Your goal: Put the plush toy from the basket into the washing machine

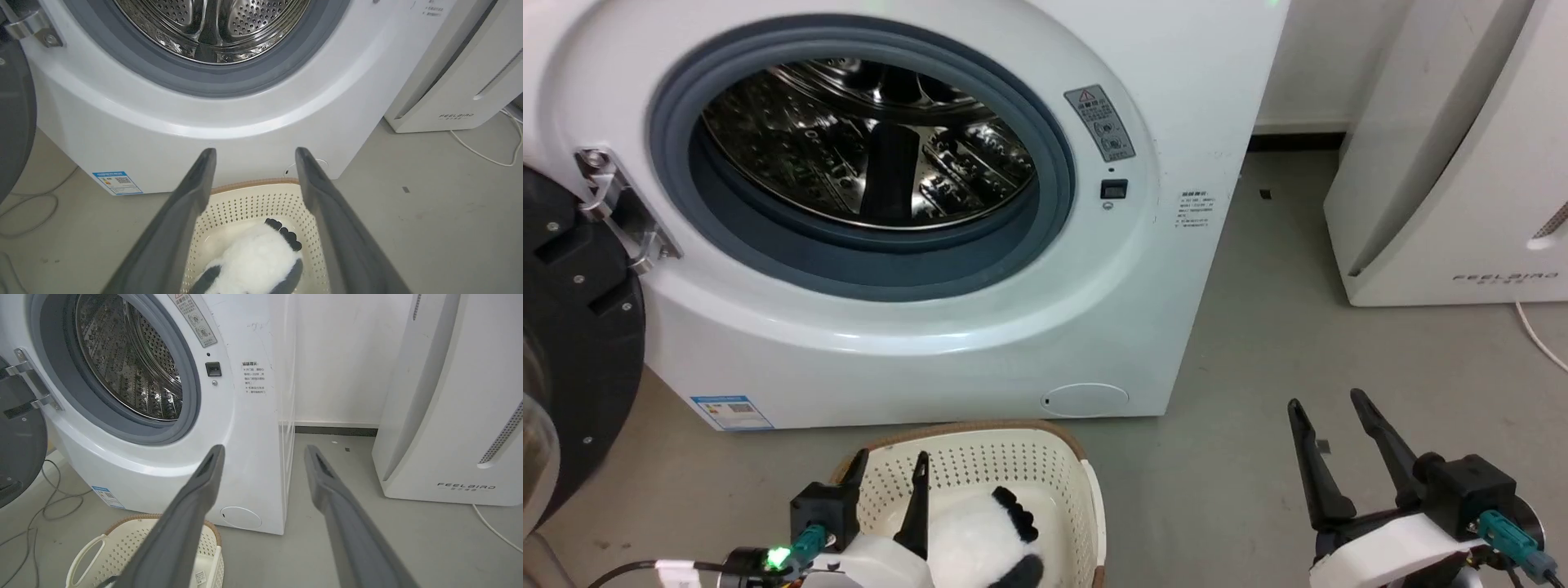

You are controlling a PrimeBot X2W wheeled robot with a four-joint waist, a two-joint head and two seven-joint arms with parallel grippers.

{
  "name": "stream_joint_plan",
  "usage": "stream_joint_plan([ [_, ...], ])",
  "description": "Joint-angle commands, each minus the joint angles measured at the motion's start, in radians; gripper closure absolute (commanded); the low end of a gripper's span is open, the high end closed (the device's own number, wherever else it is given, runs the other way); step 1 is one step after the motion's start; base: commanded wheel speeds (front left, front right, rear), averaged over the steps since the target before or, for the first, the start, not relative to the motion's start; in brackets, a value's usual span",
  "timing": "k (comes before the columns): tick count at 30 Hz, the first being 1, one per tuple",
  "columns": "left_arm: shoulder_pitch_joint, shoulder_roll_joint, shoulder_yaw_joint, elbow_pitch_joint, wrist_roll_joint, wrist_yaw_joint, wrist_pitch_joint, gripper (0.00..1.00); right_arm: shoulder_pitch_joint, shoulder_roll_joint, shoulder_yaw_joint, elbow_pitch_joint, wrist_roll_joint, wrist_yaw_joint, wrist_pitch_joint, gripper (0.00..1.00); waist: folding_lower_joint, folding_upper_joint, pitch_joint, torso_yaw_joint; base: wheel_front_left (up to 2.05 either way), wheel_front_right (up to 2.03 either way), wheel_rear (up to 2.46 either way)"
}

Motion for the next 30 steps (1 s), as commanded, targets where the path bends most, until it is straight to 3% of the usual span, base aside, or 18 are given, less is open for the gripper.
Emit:
stream_joint_plan([
  [1, -0.023, 0.001, -0.008, 0.026, -0.008, -0.003, -0.010, 0.00, -0.014, 0.000, 0.003, 0.000, 0.009, 0.000, -0.009, 0.00, 0.0000, 0.0000, 0.013, -0.006, 0.00, 0.00, 0.00],
  [30, -0.318, 0.081, -0.080, 0.560, -0.070, -0.047, -0.025, 0.00, -0.094, 0.001, -0.029, -0.070, 0.034, -0.001, -0.069, 0.00, 0.0000, 0.0000, 0.277, -0.095, 0.00, 0.00, 0.00],
])
